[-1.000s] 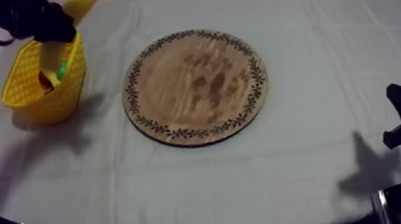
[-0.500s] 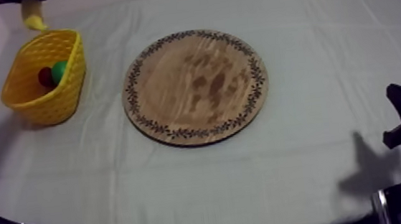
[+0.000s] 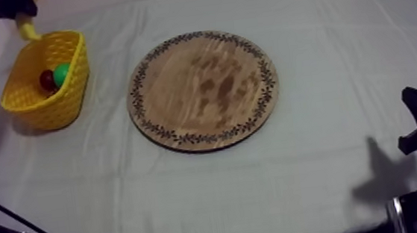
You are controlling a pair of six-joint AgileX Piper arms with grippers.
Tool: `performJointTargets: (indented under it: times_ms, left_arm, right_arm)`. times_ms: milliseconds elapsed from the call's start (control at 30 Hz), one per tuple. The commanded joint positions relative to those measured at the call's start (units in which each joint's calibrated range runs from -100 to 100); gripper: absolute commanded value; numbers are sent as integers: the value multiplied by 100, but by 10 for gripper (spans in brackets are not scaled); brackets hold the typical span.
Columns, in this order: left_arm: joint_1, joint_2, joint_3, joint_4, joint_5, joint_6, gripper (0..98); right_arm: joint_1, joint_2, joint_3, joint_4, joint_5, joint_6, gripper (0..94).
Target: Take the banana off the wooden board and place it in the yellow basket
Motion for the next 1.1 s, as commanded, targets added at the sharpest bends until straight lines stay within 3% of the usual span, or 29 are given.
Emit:
performJointTargets:
  times_ms: [0,200,967,1067]
  left_arm:
    - [-55,222,85,-58,-1,4,168]
    - [-199,628,423,-152,-33,-19,157]
    - [-207,700,1035,-130,323,-214,120]
    - [-204,677,1051,-135,326,-187,167]
  right_arm:
    - [0,0,-3,1,3,1,3]
    - [0,0,-3,1,3,1,3]
    - [0,0,-3,1,3,1,3]
    - [0,0,-3,1,3,1,3]
